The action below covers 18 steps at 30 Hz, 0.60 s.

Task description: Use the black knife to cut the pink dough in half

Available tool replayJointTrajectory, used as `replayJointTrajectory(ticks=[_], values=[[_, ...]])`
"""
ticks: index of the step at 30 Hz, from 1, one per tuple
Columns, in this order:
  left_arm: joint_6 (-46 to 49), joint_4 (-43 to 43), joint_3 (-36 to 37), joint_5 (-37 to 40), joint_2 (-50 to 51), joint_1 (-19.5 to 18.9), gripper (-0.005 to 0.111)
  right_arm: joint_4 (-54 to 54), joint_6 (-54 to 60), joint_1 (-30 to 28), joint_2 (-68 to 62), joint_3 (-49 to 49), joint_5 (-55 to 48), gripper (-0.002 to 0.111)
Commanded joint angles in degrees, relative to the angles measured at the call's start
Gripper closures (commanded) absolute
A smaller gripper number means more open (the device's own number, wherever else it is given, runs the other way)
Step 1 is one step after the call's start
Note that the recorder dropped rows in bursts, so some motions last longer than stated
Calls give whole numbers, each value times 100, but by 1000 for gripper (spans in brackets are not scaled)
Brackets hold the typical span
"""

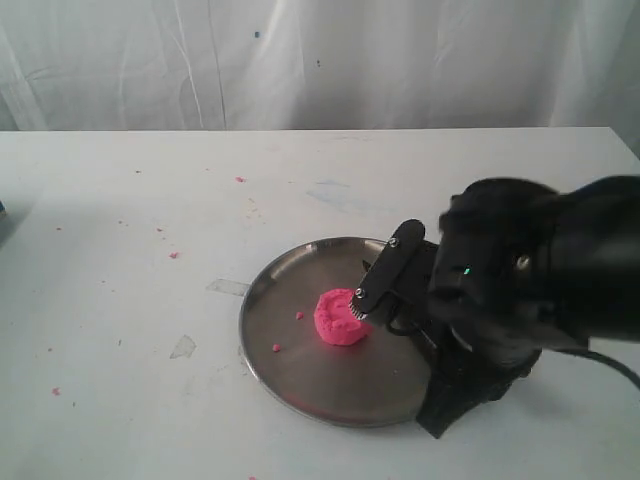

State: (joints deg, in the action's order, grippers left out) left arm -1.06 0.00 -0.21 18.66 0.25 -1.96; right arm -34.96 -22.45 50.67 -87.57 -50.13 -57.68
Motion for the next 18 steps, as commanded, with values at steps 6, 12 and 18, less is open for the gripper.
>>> replayJointTrajectory(ticks=[6, 12, 18], values=[[-21, 0, 21, 112, -25, -18, 107, -841, -832, 763, -747, 300, -161, 73], [-21, 0, 21, 112, -25, -18, 107, -1117, -1012, 763, -1313, 334, -176, 73], [-21, 0, 21, 112, -25, -18, 107, -1267, -1211, 763, -1587, 334, -104, 73]])
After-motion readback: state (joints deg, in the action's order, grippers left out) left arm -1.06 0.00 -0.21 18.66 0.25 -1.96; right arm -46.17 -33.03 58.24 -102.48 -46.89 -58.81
